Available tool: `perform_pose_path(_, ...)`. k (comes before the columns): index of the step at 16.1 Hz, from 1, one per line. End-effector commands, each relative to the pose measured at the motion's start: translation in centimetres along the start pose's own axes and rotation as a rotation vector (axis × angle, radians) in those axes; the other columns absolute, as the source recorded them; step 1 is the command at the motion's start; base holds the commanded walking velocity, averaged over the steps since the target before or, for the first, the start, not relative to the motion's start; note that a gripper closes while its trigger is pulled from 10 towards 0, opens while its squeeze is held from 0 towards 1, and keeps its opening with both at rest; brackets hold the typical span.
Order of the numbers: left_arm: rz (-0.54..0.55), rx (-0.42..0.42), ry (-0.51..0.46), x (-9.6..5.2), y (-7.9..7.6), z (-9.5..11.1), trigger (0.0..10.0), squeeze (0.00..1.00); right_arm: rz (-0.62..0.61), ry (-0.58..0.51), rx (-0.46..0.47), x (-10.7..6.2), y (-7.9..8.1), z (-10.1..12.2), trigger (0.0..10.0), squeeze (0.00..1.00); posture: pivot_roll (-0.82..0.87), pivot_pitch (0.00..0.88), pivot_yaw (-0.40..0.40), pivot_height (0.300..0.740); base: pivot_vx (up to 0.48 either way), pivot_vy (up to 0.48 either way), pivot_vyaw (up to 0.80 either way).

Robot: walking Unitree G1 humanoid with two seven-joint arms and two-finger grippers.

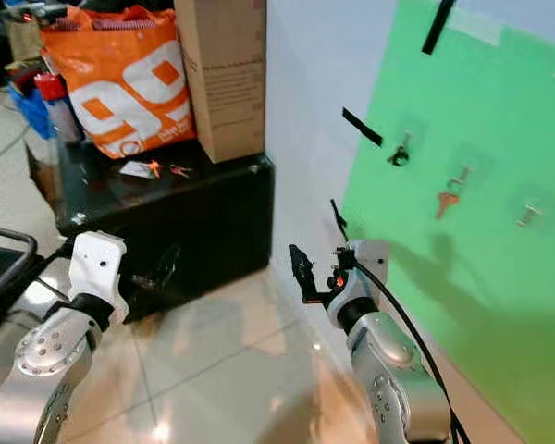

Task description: Hang keys on a hook

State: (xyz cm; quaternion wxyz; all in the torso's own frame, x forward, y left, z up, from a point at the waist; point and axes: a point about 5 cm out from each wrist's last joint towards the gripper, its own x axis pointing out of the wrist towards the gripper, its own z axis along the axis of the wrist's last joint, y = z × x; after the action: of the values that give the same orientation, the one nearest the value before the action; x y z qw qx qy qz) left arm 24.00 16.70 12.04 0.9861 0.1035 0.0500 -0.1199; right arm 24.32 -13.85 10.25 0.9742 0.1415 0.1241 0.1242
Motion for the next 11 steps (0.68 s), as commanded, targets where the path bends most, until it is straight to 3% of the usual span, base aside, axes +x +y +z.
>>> perform_pose_path(1,-0.015,0.013,-0.011,0.3,0.2,0.2,10.0,0.00,-0.004,0.005,0.017,-0.1,-0.1,0.0,10.0,1.00,-0.04,0.000,0.010,0.740,0.247,0.000,0.00)
perform_pose_path(3,-0.028,0.003,-0.028,0.6,0.1,0.5,10.0,0.00,-0.001,-0.031,0.045,-0.3,-0.2,0.2,10.0,1.00,-0.04,0.000,0.018,0.740,0.249,0.000,0.00)
perform_pose_path(5,-0.040,-0.006,-0.037,1.0,-0.1,0.7,10.0,0.00,-0.008,-0.072,-0.099,-0.4,-0.4,0.4,10.0,1.00,-0.05,0.000,0.030,0.740,0.279,0.000,0.00)
perform_pose_path(6,-0.043,-0.008,-0.038,1.1,-0.1,0.7,10.0,0.00,-0.037,-0.083,-0.091,-0.3,-0.7,0.5,10.0,1.00,-0.05,0.000,0.037,0.740,0.296,0.000,0.00)
perform_pose_path(8,-0.067,-0.007,-0.040,1.3,-0.3,0.8,10.0,0.00,-0.065,-0.104,-0.169,-0.2,-0.7,1.0,10.0,1.00,-0.07,0.000,0.056,0.740,0.307,0.000,0.80)
perform_pose_path(11,-0.080,-0.009,-0.041,1.5,-0.4,0.9,10.0,0.00,-0.069,-0.121,-0.168,-0.1,-0.7,1.1,10.0,1.00,-0.08,0.000,0.056,0.740,0.306,0.000,0.80)
